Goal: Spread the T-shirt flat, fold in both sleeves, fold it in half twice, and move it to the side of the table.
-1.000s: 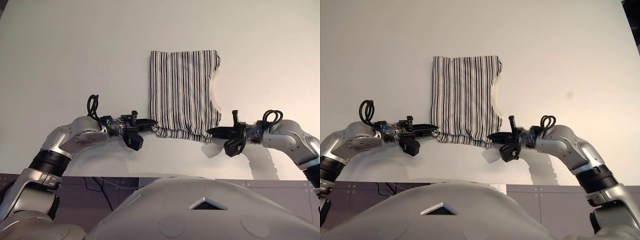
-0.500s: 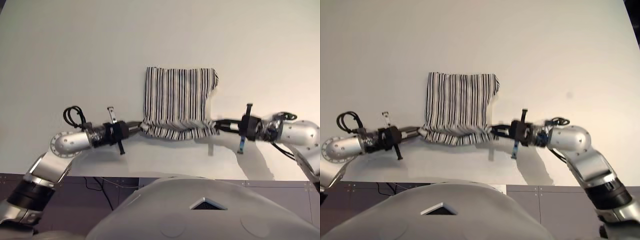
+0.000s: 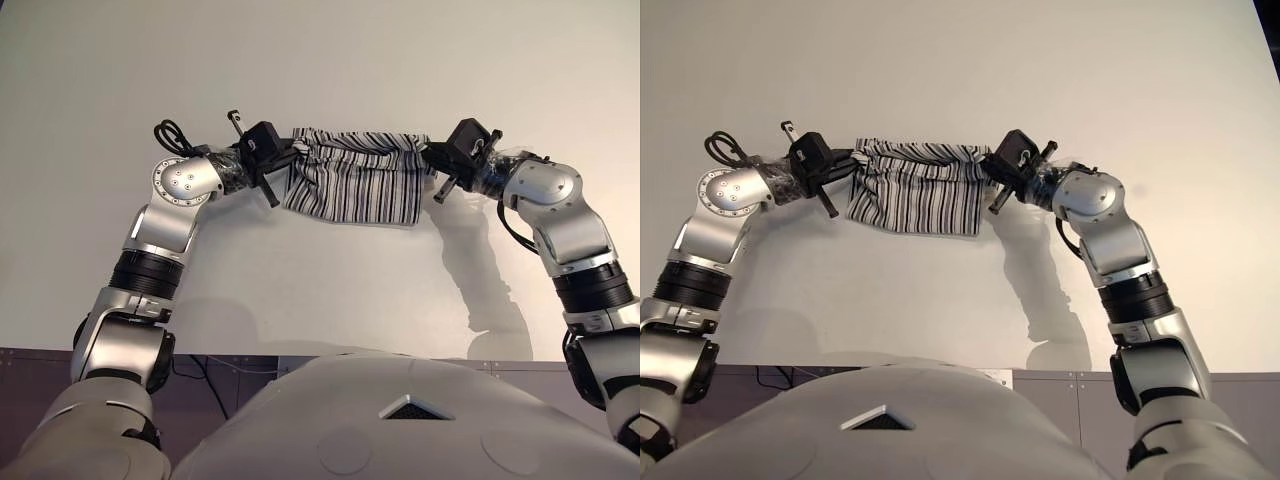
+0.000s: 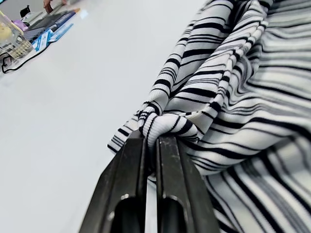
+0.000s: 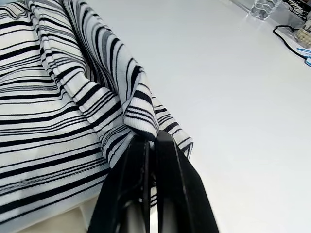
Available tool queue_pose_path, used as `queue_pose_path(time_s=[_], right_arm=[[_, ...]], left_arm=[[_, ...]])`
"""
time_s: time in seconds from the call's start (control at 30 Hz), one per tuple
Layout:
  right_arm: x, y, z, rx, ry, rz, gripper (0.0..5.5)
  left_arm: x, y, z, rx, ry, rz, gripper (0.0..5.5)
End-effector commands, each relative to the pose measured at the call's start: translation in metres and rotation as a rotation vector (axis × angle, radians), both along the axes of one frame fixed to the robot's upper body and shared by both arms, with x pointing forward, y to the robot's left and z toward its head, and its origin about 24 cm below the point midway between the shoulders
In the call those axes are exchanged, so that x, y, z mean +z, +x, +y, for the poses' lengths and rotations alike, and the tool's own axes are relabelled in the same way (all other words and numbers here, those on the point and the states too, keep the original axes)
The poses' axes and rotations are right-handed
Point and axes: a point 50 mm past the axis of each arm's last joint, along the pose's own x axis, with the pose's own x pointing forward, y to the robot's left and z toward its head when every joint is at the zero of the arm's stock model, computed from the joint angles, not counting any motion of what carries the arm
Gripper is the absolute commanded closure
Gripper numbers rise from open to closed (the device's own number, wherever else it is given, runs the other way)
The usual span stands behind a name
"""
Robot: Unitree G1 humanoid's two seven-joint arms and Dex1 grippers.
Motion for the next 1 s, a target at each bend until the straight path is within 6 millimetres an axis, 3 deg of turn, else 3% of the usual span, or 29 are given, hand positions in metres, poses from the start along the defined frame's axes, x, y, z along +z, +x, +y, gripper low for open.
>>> queue_pose_path(time_s=[0.03, 0.2, 0.27, 0.37, 0.47, 0.53, 0.6, 0.67, 0.8, 1.0], right_arm=[[0.004, 0.011, 0.000, -0.016, -0.043, -0.071, 4.86], [0.008, 0.042, -0.002, -0.201, -0.028, -0.116, 3.96], [0.021, 0.053, 0.009, -0.257, 0.098, -0.136, 3.74], [0.043, 0.046, 0.028, -0.165, 0.220, -0.193, 3.46], [0.042, 0.026, 0.048, 0.001, 0.214, -0.186, 3.46], [0.022, 0.011, 0.063, 0.155, 0.141, -0.114, 3.46], [0.006, 0.010, 0.065, 0.182, 0.071, -0.066, 3.46], [-0.004, 0.018, 0.057, 0.144, 0.011, -0.041, 3.46], [-0.009, 0.046, 0.047, 0.001, -0.038, -0.050, 3.46], [-0.004, 0.087, 0.035, -0.363, 0.053, -0.053, 3.46]], left_arm=[[0.004, 0.015, 0.000, 0.051, 0.005, -0.099, 4.96], [0.008, 0.041, -0.004, 0.170, -0.051, -0.123, 4.21], [0.002, 0.047, 0.006, 0.265, -0.036, -0.081, 4.21], [-0.018, 0.041, 0.028, 0.384, 0.083, -0.041, 4.21], [-0.020, 0.035, 0.042, 0.516, 0.088, -0.075, 4.21], [0.011, 0.026, 0.018, 0.482, -0.160, -0.168, 4.21], [0.037, 0.011, -0.006, 0.380, -0.323, -0.207, 4.21], [0.042, -0.003, -0.025, 0.249, -0.345, -0.168, 4.21], [0.018, -0.029, -0.040, 0.067, -0.214, 0.004, 4.21], [-0.019, -0.045, -0.009, 0.161, 0.015, 0.103, 4.21]])
